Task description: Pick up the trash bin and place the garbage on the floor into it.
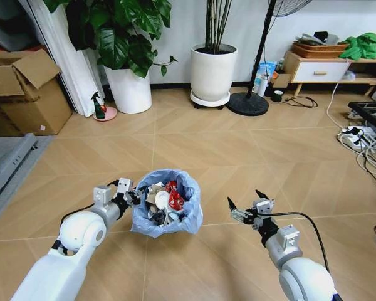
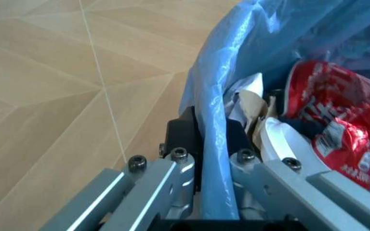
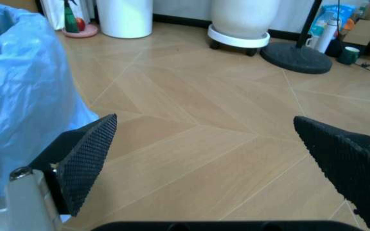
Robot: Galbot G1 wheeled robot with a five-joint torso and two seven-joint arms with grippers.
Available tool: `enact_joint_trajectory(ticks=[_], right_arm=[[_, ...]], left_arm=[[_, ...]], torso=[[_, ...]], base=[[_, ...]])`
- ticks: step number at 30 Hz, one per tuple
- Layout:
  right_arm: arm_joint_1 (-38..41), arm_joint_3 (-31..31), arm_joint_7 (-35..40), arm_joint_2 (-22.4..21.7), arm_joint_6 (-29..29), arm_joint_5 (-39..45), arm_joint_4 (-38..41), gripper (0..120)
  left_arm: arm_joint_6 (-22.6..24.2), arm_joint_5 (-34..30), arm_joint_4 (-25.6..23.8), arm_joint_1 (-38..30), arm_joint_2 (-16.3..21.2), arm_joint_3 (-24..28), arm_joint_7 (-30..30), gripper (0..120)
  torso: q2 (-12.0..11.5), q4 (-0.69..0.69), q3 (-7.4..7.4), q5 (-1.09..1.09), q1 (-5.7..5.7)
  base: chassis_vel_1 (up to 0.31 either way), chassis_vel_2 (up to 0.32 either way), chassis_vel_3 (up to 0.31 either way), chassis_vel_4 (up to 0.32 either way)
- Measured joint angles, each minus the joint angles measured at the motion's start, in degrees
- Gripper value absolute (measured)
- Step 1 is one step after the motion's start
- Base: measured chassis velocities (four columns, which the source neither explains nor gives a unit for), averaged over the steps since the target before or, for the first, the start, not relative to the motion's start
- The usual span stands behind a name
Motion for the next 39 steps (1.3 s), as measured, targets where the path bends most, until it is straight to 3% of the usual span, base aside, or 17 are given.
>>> enact_joint_trajectory(ticks=[7, 39], right_arm=[[-0.06, -0.29, -0.11, 0.01, -0.61, 0.01, 0.18, 100], [-0.83, -0.16, -0.01, -0.12, -0.87, -0.04, 0.86, 100]], left_arm=[[-0.02, 0.00, -0.08, 0.13, 0.21, -0.10, -0.01, 1], [-0.11, 0.11, -0.60, 0.56, -0.11, -0.42, -0.15, 1]], torso=[[0.00, 0.07, 0.00, -0.03, 0.00], [0.00, 0.04, 0.00, -0.03, -0.01]], base=[[-0.016, 0.034, 0.006, -0.036], [0.041, -0.040, -0.043, 0.040]])
